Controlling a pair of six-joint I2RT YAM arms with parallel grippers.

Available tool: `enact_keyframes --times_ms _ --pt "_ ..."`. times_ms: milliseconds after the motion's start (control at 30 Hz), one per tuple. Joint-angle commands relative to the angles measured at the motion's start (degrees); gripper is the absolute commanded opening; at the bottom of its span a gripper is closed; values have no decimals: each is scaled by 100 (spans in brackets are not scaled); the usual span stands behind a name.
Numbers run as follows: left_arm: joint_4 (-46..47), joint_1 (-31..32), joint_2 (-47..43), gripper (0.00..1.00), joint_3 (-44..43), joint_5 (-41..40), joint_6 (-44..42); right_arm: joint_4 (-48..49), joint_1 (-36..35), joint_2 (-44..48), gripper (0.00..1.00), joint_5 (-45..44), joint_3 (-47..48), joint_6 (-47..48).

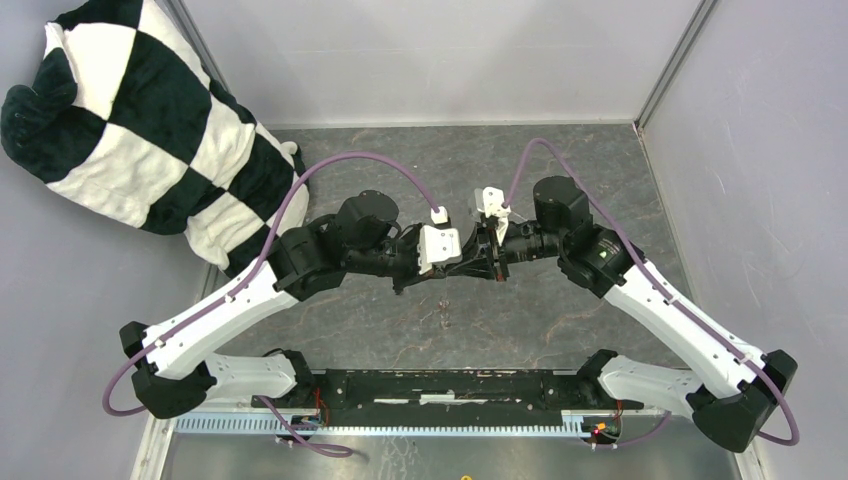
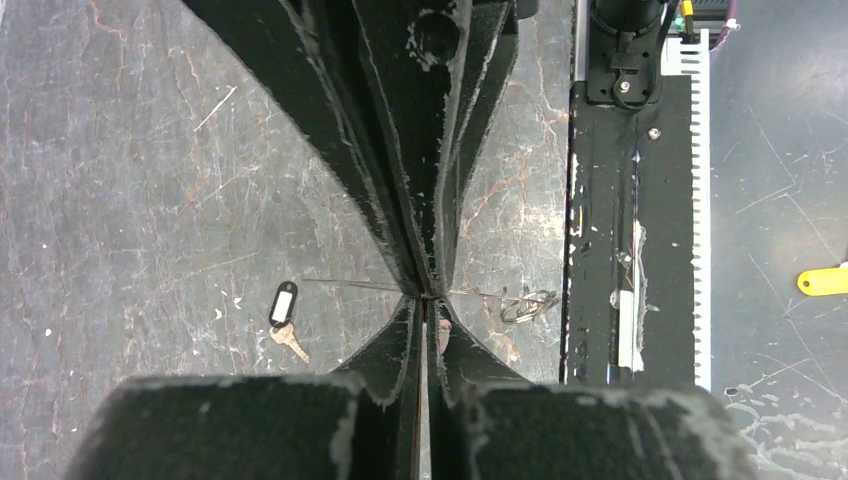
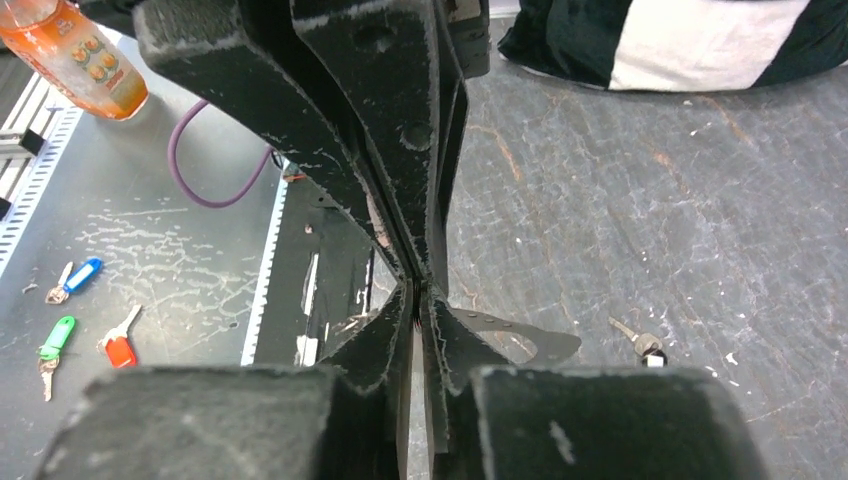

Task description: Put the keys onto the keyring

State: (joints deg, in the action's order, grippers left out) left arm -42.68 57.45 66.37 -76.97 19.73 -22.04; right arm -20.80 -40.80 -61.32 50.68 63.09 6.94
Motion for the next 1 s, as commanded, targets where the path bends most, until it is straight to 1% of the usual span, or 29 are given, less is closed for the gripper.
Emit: enact_keyframes --times_ms 0,67,167,300,333,433,467,500,600,733,833,967 --pt "339 -6 -184 2 -83 18 -212 -431 -16 -98 6 -9 264 269" --pt "337 -6 -203 2 -65 10 -217 -515 -9 -104 1 -60 294 318" --pt "347 -11 -182 2 -80 17 -222 -469 -16 -112 0 -96 286 272" --pt "374 -6 -158 2 -84 67 -213 417 -9 152 0 -253 -67 -196" --pt "370 -7 -145 7 -104 43 -190 675 -9 220 0 -285 -167 -316" --pt "269 -6 -95 36 -240 79 -42 1462 -9 547 0 -363 -488 -666" --pt "124 -6 -57 42 -341 194 -78 1813 -2 640 0 -380 -656 -888" --pt "-96 -6 -9 45 -435 281 -89 2117 24 753 0 -427 -799 -1063" --pt "-253 -42 -80 45 -416 132 -177 3221 52 1126 0 -553 -1344 -1631" --pt "220 -158 -484 43 31 41 -38 4942 55 1535 0 -701 -2164 -2547" --pt "338 -217 -523 38 85 289 226 6260 60 1735 0 -908 -2761 -3227" --pt "805 -290 -636 30 249 724 820 7768 58 1731 0 -1150 -3382 -4089"
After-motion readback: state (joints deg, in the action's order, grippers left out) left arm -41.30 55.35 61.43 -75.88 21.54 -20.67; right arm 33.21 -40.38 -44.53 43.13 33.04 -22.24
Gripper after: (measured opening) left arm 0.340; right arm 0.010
